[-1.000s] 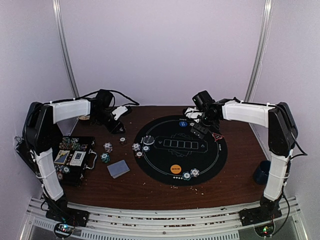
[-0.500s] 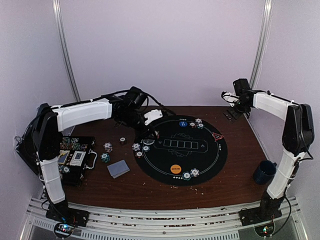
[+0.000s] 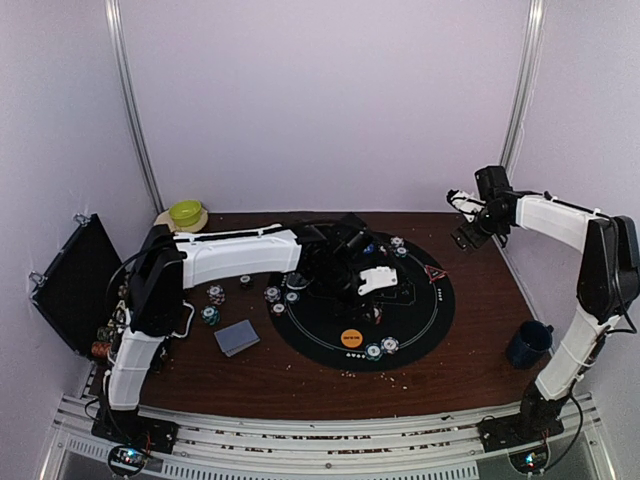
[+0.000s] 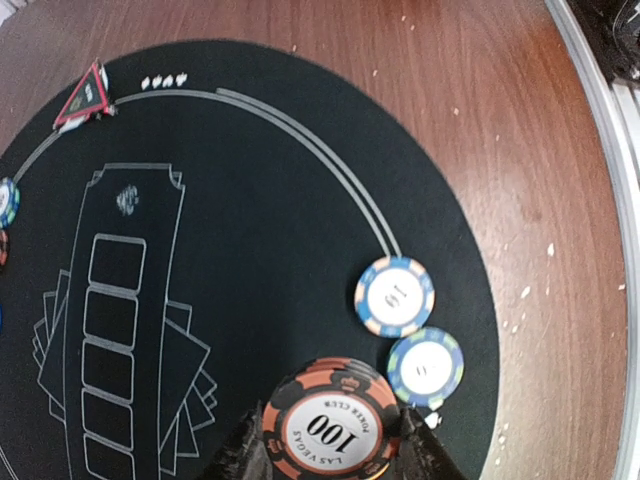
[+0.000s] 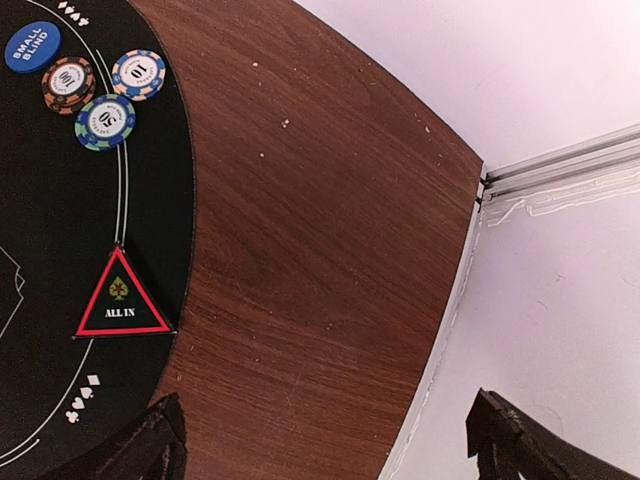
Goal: Distribute texas hold em gaming equipment
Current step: Place the poker chips pile at the big blind area.
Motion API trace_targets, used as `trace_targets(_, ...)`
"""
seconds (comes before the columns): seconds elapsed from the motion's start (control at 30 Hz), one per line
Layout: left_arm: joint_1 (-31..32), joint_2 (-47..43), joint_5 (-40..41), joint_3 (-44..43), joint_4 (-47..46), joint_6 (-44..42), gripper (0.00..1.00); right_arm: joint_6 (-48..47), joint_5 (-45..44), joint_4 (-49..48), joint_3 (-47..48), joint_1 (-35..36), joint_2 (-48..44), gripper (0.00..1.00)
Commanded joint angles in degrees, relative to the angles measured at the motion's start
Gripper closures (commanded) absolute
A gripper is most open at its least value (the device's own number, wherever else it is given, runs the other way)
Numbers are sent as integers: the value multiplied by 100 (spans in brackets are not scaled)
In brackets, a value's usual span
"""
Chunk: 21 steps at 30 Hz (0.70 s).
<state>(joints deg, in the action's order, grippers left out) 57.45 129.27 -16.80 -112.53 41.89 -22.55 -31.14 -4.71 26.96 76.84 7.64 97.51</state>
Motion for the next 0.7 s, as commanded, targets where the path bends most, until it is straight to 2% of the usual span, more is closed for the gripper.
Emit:
trace_targets(0.0, 169, 205, -157, -583, -42, 187, 80, 75, -3, -225, -116, 10, -136, 0)
trace_targets(0.37, 585, 968, -49, -1440, 21, 259, 80, 149, -69, -350, -158, 10, -175, 0)
trace_targets(0.67, 760, 1372, -90, -1689, -105, 289, 80, 168, -6, -367, -169, 35, -109, 0)
